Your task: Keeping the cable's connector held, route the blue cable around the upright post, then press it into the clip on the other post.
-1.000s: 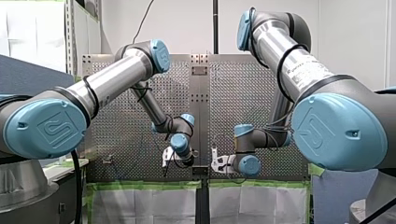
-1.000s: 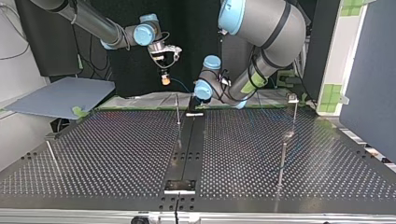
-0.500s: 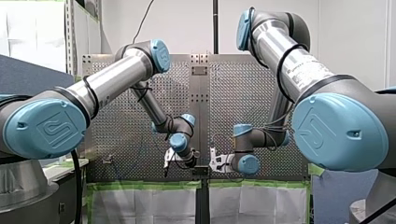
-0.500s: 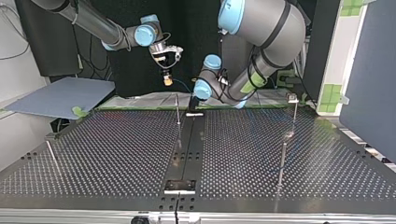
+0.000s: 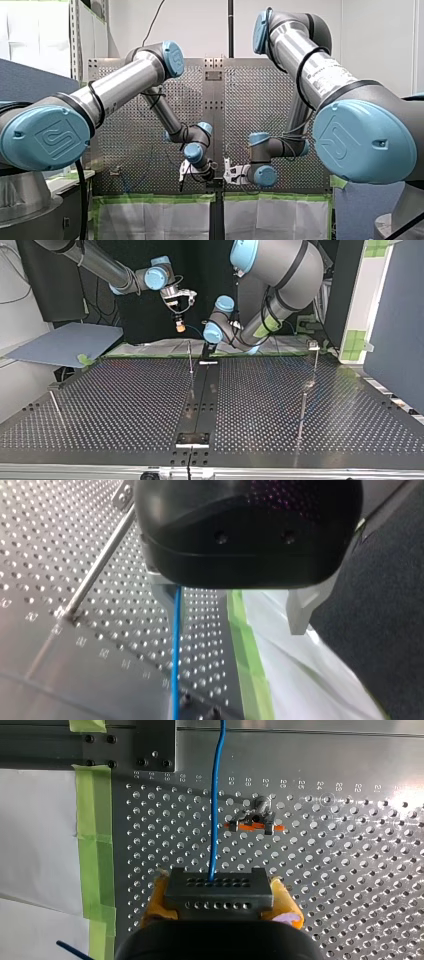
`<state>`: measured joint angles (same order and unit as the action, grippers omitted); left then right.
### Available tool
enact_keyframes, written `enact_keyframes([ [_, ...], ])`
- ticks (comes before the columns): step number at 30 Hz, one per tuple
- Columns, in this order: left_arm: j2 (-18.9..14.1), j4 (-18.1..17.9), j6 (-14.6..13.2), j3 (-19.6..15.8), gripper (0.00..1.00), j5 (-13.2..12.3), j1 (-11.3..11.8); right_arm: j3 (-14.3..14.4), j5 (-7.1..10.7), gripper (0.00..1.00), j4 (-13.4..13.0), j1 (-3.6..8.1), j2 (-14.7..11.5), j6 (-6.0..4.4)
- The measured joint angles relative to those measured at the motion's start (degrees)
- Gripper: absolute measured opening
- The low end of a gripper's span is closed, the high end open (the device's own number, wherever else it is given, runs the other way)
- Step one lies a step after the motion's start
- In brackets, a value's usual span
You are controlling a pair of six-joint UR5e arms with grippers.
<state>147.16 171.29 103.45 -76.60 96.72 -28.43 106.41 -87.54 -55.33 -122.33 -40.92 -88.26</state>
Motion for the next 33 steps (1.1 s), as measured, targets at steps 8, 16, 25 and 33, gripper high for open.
enact_keyframes([
  [8,0.00,-0.26,2.88,0.01,0.99,-3.92,-0.77,-0.17,-0.02,0.00,0.40,0.01,0.00,0.01],
  [16,0.00,-0.45,4.81,-0.01,0.99,-5.12,-0.92,-0.26,-0.01,0.00,0.62,0.03,0.00,0.06],
  [25,0.00,-0.26,5.12,-0.01,0.99,-3.09,-0.93,-0.23,0.01,0.00,1.07,-0.02,0.00,0.15],
  [33,0.00,-0.26,4.96,-0.01,0.72,-1.63,-0.87,-0.23,0.01,0.00,1.17,-0.04,0.00,0.17],
])
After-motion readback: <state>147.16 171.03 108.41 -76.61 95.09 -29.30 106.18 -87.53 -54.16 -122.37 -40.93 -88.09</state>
